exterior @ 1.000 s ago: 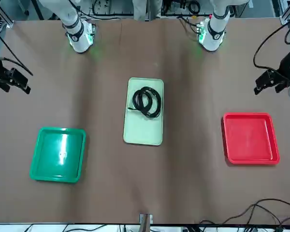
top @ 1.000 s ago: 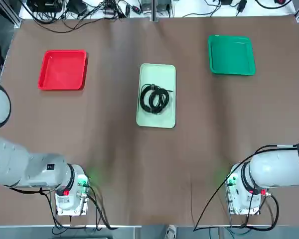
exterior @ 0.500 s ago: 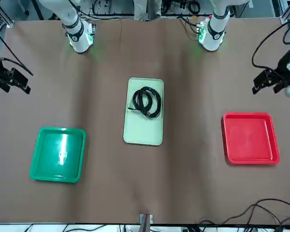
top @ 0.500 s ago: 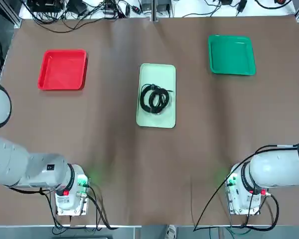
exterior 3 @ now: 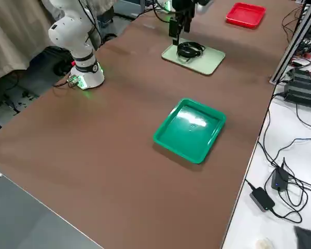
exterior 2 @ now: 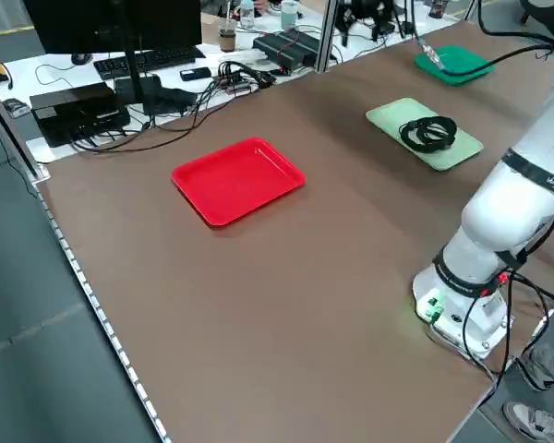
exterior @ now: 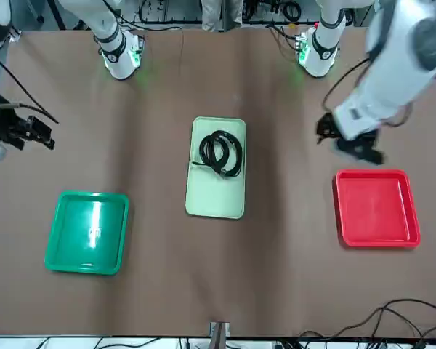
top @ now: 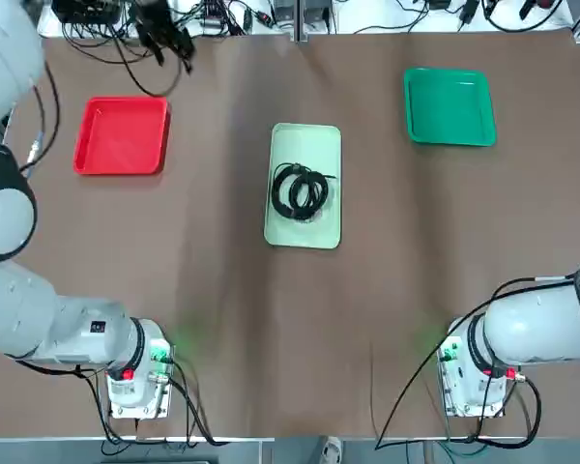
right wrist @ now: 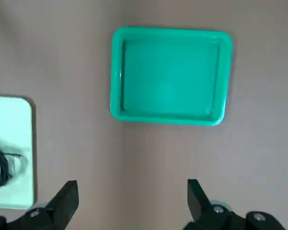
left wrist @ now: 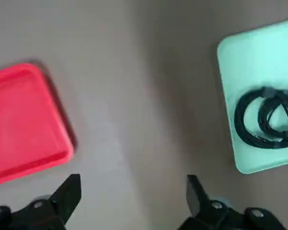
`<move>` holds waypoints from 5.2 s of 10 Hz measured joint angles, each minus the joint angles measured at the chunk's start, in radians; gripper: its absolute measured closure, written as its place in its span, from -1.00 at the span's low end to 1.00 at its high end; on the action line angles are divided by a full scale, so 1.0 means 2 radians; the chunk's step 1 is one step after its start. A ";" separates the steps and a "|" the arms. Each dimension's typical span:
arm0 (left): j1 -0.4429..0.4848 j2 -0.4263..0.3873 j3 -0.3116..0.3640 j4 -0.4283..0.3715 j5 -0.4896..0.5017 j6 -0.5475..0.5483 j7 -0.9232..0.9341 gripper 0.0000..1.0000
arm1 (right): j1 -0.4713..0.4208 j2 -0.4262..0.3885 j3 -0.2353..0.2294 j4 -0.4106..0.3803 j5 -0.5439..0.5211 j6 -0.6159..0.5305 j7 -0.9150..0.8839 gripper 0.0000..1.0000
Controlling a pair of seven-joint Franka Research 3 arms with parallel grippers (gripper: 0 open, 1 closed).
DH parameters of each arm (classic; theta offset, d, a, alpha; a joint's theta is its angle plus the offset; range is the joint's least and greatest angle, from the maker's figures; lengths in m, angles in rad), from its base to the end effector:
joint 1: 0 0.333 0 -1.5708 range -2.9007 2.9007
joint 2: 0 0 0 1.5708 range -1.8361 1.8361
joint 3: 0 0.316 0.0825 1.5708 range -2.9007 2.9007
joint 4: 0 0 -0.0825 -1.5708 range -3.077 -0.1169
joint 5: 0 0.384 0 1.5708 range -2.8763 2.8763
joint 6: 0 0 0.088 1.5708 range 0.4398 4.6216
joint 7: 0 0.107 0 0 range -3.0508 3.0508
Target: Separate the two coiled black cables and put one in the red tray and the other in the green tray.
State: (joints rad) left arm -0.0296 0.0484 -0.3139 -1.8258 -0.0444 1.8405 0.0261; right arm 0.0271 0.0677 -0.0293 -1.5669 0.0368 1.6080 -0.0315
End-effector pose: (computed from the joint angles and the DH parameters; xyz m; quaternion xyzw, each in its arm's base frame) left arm 0.5390 -0.1937 0.5002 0.9836 -0.1775 -0.0201 0.0259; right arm 0.5773 0.0031 0.5913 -0.9997 -0.0137 0.0130 0.0176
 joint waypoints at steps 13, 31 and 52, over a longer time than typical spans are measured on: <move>-0.115 0.314 -0.090 -0.026 0.240 0.320 -0.229 -0.59 | -0.053 0.132 -0.003 -0.087 0.222 -0.065 -0.122 -1.00; -0.131 0.330 -0.091 -0.008 0.248 0.316 -0.246 0.66 | -0.059 0.155 0.002 -0.087 0.269 -0.086 -0.160 -1.00; -0.130 0.190 -0.101 0.140 -0.013 0.133 -0.138 0.76 | 0.059 0.267 0.001 -0.085 0.590 -0.155 -0.319 -0.97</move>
State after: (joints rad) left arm -0.2894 0.4282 -0.5167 -1.5463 -0.0712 2.1057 -0.2491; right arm 0.1452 0.6022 -0.0272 -1.7366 1.2160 1.2988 -0.6689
